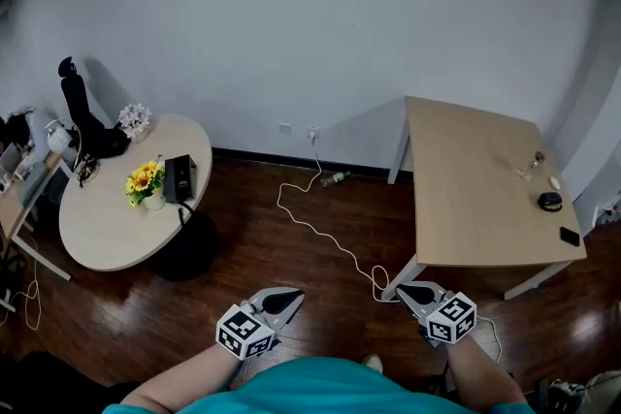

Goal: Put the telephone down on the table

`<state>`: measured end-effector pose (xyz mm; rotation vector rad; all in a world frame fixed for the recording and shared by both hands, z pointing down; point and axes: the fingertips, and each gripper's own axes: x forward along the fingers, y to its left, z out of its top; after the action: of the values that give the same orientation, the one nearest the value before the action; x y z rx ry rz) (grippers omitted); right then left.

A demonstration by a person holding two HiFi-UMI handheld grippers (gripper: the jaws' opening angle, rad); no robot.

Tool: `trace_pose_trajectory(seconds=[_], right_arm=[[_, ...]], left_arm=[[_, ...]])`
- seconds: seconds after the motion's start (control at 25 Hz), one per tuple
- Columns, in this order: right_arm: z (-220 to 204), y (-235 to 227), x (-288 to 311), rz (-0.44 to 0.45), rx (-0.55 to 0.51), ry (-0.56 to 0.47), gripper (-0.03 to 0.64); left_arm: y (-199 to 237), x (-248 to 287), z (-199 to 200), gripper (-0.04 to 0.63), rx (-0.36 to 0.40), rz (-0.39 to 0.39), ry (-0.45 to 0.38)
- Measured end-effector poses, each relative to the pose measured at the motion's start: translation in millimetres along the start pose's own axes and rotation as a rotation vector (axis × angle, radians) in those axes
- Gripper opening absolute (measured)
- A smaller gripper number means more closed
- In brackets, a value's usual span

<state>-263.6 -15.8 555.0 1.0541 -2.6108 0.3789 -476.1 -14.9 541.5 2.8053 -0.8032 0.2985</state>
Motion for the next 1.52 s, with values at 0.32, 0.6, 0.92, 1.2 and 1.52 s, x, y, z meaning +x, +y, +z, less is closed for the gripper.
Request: trace_pose_trajectory(seconds=[0.32,0.6,0.92,1.2,1.52], right_arm=[[21,113,54,-0.03,0.057,-0.007,0.003],[24,123,49,-0.022,0.04,-0.017,0.003],[0,102,12,0.023,0.034,-0.007,0.003],[-15,91,-8,0.029,0.077,-0.023,0.002],[-12,91,-8,0.028,0.065,-0.026,0.002]], left_arm=[[44,-108,-17,0.005,0.003,-0.037,-0.017],[37,-119,-25,0.006,-0.012,-0.018,-0.009],[2,-72,-36,0.006,-0.092,0.053,-0.016],[-25,-48,-33,0.005,-0.09,0.034,-0.003],[-20,-49,-29,0.006,-0.076,0.029,0.003]])
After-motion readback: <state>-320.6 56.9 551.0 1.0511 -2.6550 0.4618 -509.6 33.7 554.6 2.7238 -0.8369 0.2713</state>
